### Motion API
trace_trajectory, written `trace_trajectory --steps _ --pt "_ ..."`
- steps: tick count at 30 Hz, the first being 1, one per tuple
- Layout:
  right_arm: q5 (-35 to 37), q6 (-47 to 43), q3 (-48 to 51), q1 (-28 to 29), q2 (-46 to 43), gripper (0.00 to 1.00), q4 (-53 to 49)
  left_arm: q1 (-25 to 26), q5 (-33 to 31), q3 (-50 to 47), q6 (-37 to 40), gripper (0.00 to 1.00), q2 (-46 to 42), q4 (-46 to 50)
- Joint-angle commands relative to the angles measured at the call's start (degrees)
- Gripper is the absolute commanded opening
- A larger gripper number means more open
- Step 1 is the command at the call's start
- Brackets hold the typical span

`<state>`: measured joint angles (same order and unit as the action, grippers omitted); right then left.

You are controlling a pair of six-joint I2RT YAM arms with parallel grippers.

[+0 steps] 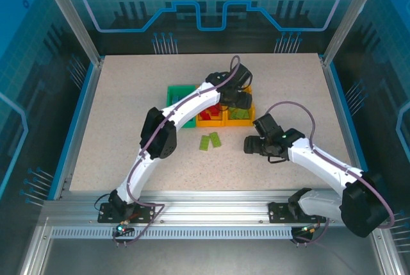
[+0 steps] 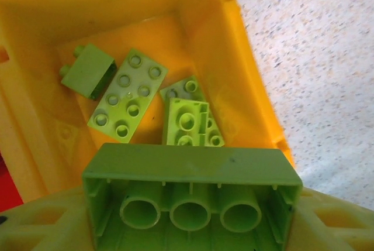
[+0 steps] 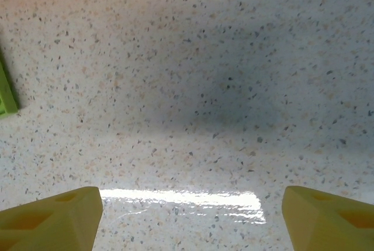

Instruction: Sort the legos into containers by color

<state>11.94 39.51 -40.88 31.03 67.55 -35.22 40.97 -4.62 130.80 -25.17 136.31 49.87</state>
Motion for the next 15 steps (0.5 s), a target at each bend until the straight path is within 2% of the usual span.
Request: trace_trajectory --steps 1,2,4,10,15 --pt "1.3 2.1 0.7 1.8 -0.5 0.82 0.2 -1.3 2.7 2.7 -0.1 0.75 0.3 2.1" --pt "1.5 2.1 0.6 2.4 -0.3 0.82 0.2 -1.3 2.9 2.7 -0.4 0.85 0.1 2.3" --pt "2.1 1.9 0.3 3.6 0.1 0.82 0.5 -1.4 2.8 2.1 -0.6 0.97 -0.9 2.5" --pt "3.3 1.1 -1.4 9.5 3.6 0.83 4.5 -1.6 -1.1 -7.2 -2.4 0.99 -10.9 -2.6" --pt "3.8 1.3 -6.8 14.0 12.4 0.83 7.7 -3.6 -2.4 -14.7 -3.5 0.99 -19.7 -3.5"
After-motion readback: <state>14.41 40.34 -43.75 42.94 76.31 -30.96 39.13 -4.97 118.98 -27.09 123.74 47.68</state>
